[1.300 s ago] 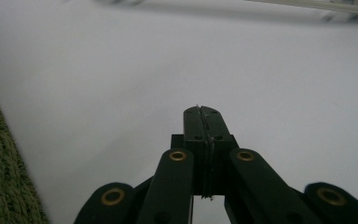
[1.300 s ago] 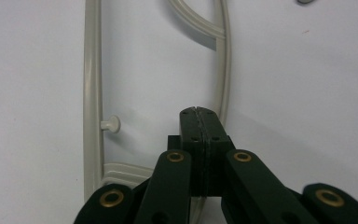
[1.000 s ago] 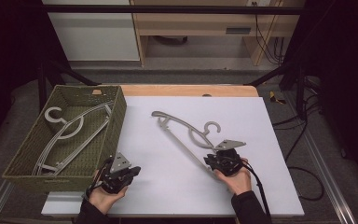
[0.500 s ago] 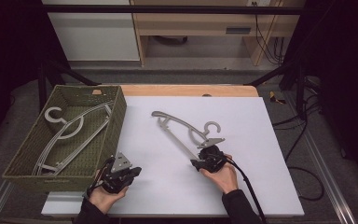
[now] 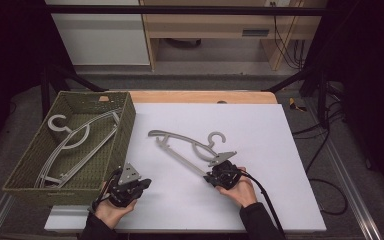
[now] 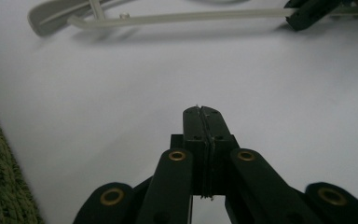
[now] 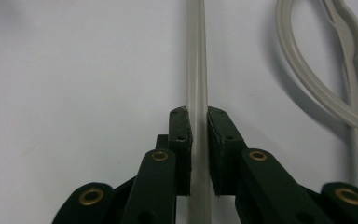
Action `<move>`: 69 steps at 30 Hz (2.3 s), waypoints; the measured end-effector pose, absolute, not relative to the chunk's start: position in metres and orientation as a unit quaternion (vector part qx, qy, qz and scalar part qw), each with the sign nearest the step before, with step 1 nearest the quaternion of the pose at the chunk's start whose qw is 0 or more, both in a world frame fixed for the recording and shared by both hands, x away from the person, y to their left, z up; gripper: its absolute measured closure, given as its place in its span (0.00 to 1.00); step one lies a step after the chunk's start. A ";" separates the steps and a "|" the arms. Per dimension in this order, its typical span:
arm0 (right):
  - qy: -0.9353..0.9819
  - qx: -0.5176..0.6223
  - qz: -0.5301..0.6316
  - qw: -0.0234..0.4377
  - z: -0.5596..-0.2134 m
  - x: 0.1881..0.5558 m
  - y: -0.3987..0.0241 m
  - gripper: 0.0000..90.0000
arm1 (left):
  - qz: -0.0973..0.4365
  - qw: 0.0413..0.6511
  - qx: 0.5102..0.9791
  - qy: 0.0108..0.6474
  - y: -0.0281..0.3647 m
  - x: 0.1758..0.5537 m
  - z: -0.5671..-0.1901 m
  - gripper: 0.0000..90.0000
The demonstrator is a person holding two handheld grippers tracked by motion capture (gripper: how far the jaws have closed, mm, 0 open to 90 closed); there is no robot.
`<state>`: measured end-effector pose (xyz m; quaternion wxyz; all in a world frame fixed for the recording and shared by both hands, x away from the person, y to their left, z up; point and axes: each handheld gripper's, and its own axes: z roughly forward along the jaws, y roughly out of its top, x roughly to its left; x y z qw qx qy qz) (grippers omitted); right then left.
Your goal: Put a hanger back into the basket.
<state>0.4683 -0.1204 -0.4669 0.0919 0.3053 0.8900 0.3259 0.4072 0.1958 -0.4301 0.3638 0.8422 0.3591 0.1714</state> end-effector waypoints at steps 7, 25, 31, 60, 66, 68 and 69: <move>0.905 0.251 0.340 0.051 -0.467 0.451 -0.131 0.89 | 0.171 0.366 0.845 0.350 0.192 0.408 -0.422 0.96; 0.824 0.415 0.361 0.138 -0.445 0.441 -0.205 0.58 | 0.163 0.387 0.848 0.323 0.179 0.459 -0.381 0.41; 0.833 0.423 0.334 0.126 -0.457 0.446 -0.204 0.65 | 0.161 0.374 0.857 0.316 0.167 0.482 -0.378 0.29; 0.868 0.360 0.326 0.101 -0.470 0.460 -0.197 0.91 | 0.158 0.341 0.882 0.284 0.157 0.486 -0.384 0.29; 0.881 0.332 0.327 0.078 -0.470 0.458 -0.196 0.91 | 0.149 0.310 0.901 0.263 0.149 0.487 -0.394 0.29; 0.884 0.319 0.334 0.070 -0.470 0.457 -0.195 0.91 | 0.147 0.293 0.911 0.253 0.146 0.489 -0.400 0.29; 0.884 0.319 0.335 0.068 -0.469 0.456 -0.194 0.91 | 0.144 0.287 0.913 0.253 0.144 0.489 -0.403 0.29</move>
